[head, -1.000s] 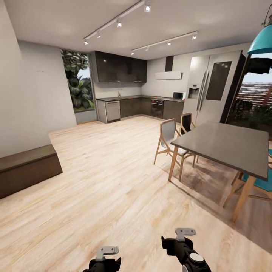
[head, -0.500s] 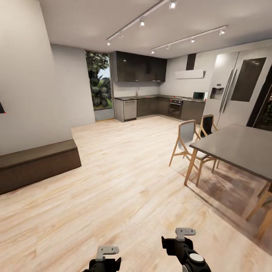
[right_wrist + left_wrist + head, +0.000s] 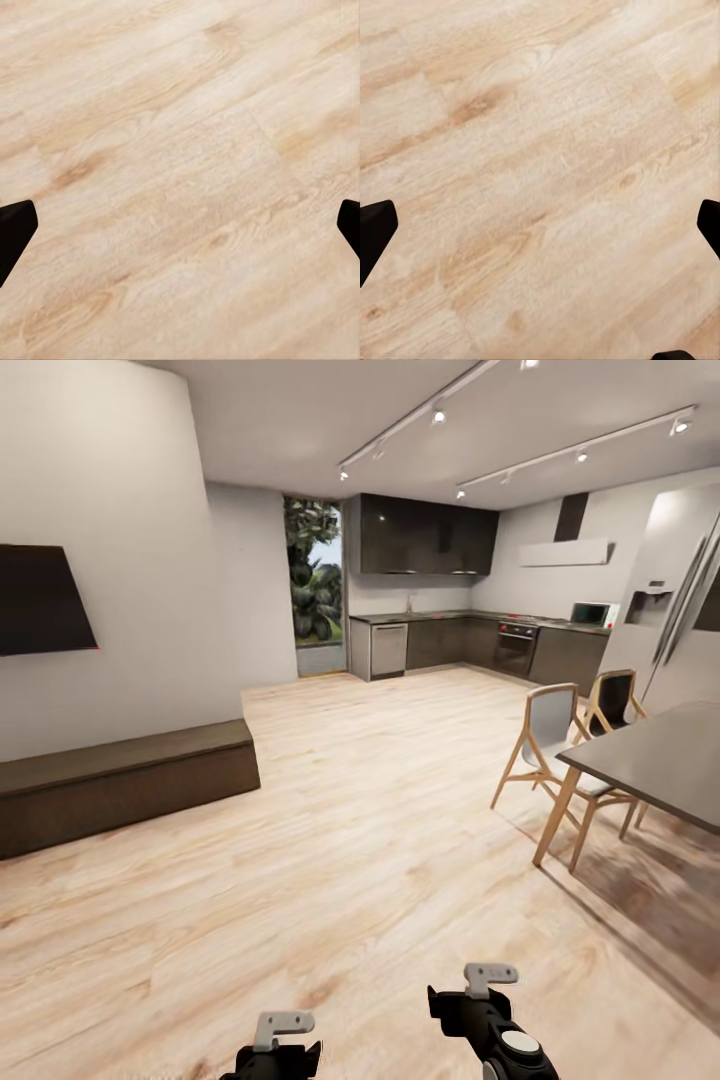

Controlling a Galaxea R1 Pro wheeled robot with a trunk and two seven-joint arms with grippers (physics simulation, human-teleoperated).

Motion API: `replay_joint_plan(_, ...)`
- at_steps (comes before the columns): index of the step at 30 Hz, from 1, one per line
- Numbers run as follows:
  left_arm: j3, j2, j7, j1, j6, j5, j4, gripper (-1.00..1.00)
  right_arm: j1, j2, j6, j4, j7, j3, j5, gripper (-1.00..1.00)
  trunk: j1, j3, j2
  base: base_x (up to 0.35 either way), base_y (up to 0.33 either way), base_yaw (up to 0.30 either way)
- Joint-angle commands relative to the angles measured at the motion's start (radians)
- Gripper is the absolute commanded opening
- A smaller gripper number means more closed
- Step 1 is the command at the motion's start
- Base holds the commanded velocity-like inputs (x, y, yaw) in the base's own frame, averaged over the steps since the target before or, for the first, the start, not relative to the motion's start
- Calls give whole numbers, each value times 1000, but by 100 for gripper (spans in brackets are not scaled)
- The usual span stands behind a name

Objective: Turn on the radio receiver that's on the table in the living room.

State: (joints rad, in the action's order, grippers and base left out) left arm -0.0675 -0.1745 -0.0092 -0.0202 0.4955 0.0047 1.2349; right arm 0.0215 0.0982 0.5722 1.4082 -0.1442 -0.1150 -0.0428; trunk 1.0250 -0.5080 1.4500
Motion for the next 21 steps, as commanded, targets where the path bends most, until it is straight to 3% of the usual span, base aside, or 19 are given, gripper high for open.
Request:
replay_joint_plan(1, 0, 0, 0, 0, 0, 0, 0, 100, 0, 0, 0, 0, 0, 0, 0, 100, 0, 0, 0, 0, 0, 300)
replay_joint_plan(21, 0, 0, 0, 0, 1, 0, 0, 100, 0, 0, 2, 0, 0, 0, 0, 100, 0, -7, 0, 0, 0, 300)
